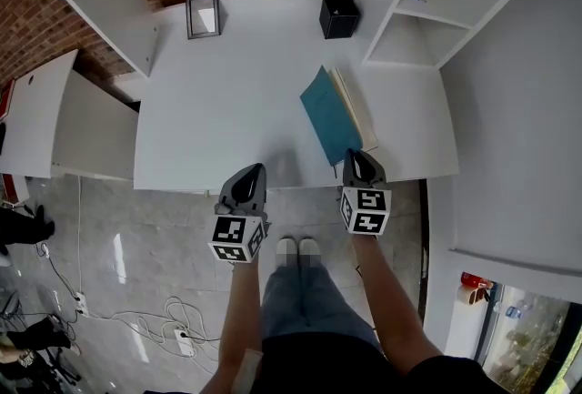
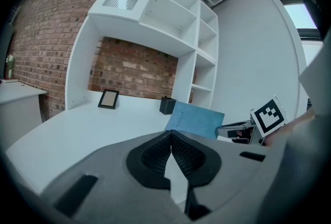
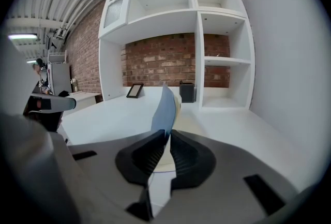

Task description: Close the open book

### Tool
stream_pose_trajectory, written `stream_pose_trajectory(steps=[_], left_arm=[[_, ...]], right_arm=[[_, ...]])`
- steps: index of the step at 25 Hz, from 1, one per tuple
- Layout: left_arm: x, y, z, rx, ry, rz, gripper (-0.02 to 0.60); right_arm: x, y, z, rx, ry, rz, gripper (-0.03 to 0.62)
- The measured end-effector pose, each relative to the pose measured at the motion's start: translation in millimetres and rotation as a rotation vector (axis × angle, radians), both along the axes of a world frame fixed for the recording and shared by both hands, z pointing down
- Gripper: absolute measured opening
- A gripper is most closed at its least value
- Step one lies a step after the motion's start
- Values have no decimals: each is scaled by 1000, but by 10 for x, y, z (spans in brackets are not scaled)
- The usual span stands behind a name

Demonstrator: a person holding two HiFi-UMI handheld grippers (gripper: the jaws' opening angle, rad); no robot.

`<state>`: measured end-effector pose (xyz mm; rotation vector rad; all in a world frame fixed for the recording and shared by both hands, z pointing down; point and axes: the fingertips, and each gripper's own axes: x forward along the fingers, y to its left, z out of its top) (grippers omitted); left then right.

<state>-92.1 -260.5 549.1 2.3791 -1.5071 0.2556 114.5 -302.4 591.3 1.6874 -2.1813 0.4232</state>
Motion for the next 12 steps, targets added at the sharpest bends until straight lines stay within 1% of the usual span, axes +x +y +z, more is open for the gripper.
stream_pose_trajectory(steps=[3,6,10,12], left_arm=[[24,-24,2,1,1,7,8],[75,-54,13,0,4,16,8],[156,-98,23,-2,3,32,8],[186,-120,30,-3,1,36,8]], right_arm=[[116,-20,-77,27,-11,18,32],[234,-53,-92,30,-15,30,34],[425,-123,42,-13,-33,69,35],[520,-163,149,-43,-20,79,43]])
